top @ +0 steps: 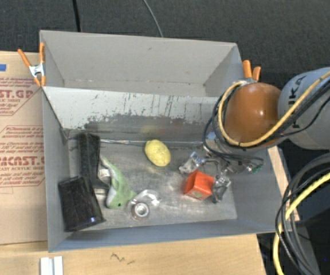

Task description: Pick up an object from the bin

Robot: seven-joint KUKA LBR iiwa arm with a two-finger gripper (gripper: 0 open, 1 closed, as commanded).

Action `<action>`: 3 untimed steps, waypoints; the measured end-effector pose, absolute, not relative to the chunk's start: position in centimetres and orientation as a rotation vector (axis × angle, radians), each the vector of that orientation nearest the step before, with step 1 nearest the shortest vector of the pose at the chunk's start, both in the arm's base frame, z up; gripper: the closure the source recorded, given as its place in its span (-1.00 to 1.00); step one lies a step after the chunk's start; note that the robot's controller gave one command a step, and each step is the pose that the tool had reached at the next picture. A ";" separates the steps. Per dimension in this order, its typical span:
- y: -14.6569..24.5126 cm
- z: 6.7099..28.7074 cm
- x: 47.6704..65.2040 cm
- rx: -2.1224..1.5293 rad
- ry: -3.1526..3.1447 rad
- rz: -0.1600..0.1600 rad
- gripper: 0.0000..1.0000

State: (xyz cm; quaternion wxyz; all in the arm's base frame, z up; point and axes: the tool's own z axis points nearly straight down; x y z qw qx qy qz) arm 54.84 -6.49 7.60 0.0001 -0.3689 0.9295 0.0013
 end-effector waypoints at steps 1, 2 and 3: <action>-2.8 7.3 56.8 -1.102 2.936 -0.004 1.00; -2.8 7.2 56.6 -1.102 2.942 0.000 -1.00; -2.8 7.2 56.6 -1.102 2.940 0.000 -1.00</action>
Offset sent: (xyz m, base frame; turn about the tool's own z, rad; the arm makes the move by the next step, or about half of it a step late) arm 0.0000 0.0000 0.0000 0.0000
